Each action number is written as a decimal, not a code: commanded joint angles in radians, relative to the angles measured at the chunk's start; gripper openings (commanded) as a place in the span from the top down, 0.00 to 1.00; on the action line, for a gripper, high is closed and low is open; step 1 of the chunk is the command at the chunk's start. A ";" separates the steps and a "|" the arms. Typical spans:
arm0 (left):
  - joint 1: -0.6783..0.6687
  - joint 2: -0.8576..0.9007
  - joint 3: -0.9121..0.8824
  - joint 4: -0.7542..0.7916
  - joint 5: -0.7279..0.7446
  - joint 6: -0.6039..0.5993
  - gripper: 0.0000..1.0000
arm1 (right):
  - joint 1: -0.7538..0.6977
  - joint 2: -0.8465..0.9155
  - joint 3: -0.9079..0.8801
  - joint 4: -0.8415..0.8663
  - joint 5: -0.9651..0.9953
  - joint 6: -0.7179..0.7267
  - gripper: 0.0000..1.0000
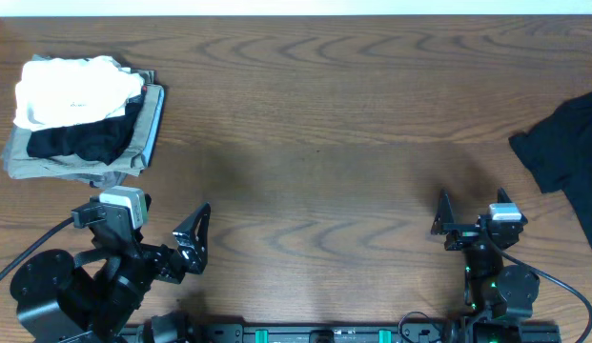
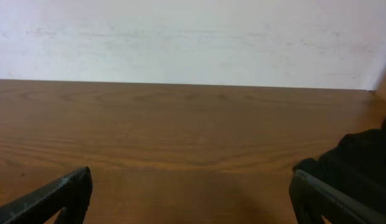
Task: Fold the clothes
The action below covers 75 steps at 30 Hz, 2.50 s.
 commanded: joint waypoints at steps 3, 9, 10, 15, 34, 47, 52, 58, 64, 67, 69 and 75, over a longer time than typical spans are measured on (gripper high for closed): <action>-0.004 0.002 0.000 0.000 0.011 0.006 0.02 | -0.010 -0.009 -0.002 -0.006 0.011 -0.011 0.01; -0.004 0.002 0.000 0.000 0.011 0.006 0.02 | -0.010 -0.009 -0.002 -0.006 0.011 -0.011 0.01; -0.004 0.002 0.000 0.000 0.011 0.006 0.02 | -0.010 -0.009 -0.002 -0.006 0.011 -0.011 0.01; -0.004 0.000 0.000 -0.012 0.013 0.003 0.02 | -0.010 -0.009 -0.002 -0.006 0.011 -0.011 0.01; -0.239 -0.177 -0.508 0.500 -0.341 -0.220 0.02 | -0.010 -0.009 -0.002 -0.006 0.011 -0.011 0.01; -0.240 -0.332 -0.805 0.706 -0.563 -0.381 0.02 | -0.010 -0.009 -0.002 -0.006 0.010 -0.011 0.01; -0.240 -0.406 -0.888 0.780 -0.604 -0.406 0.02 | -0.010 -0.009 -0.002 -0.006 0.011 -0.011 0.01; -0.240 -0.473 -1.004 0.920 -0.593 -0.406 0.02 | -0.010 -0.009 -0.002 -0.006 0.011 -0.011 0.01; -0.240 -0.508 -1.043 0.934 -0.593 -0.385 0.02 | -0.010 -0.009 -0.002 -0.006 0.011 -0.011 0.01; -0.240 -0.508 -1.043 0.920 -0.594 -0.333 0.02 | -0.010 -0.009 -0.002 -0.006 0.011 -0.011 0.01; -0.240 -0.508 -1.043 0.901 -0.597 -0.279 0.02 | -0.010 -0.009 -0.002 -0.006 0.010 -0.011 0.01; -0.240 -0.508 -1.043 0.860 -0.597 -0.251 0.02 | -0.010 -0.009 -0.002 -0.006 0.011 -0.011 0.01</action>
